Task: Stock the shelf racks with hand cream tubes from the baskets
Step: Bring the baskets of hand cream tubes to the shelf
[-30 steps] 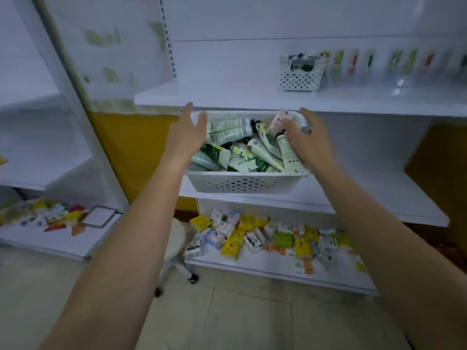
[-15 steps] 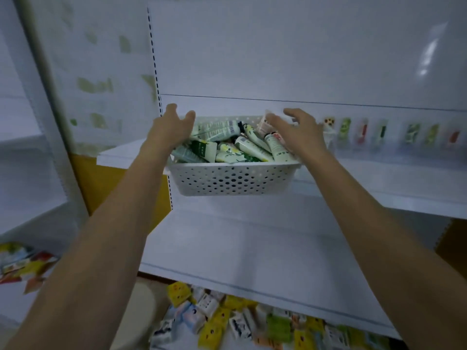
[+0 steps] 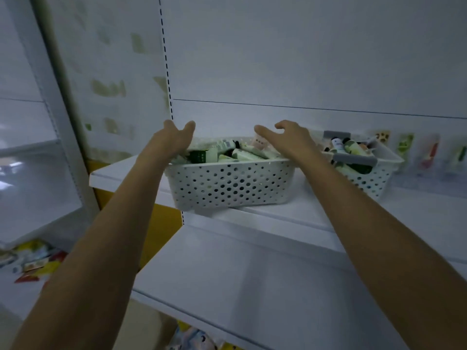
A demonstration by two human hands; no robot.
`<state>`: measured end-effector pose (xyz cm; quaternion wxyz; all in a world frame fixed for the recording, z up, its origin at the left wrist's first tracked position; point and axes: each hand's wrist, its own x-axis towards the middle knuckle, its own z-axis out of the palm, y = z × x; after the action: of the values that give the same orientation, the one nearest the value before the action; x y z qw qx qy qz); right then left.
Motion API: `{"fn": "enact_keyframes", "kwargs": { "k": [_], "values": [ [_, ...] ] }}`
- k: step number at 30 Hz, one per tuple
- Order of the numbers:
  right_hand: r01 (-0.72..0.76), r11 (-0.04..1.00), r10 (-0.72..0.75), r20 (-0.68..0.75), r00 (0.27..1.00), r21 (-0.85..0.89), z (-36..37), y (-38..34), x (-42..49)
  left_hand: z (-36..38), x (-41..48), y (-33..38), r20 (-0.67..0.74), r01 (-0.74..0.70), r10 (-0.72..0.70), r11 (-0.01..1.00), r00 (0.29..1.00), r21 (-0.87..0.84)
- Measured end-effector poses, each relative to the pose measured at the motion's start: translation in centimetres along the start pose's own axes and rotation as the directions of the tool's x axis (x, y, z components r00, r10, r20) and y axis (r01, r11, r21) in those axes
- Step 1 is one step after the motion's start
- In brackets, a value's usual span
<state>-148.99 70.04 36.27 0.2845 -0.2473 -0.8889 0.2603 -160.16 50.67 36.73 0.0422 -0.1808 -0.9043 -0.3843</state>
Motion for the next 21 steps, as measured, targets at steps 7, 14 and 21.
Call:
{"fn": "enact_keyframes", "kwargs": {
  "k": [7,14,21],
  "values": [
    [0.068,0.997,-0.081,-0.520,0.850,-0.045,2.8,0.2,3.0,1.5,2.4,0.3,0.092,0.003,-0.005,1.000,0.996,0.022],
    [-0.037,0.994,0.066,-0.289,0.955,0.106,7.2,-2.0,-0.1,3.4,0.2,2.2,0.113,-0.041,0.045,0.998,0.993,-0.043],
    [0.101,0.977,-0.057,-0.228,0.972,0.186,5.6,-1.0,-2.6,4.7,1.1,1.3,-0.071,-0.082,0.073,0.988,0.995,-0.130]
  ]
}}
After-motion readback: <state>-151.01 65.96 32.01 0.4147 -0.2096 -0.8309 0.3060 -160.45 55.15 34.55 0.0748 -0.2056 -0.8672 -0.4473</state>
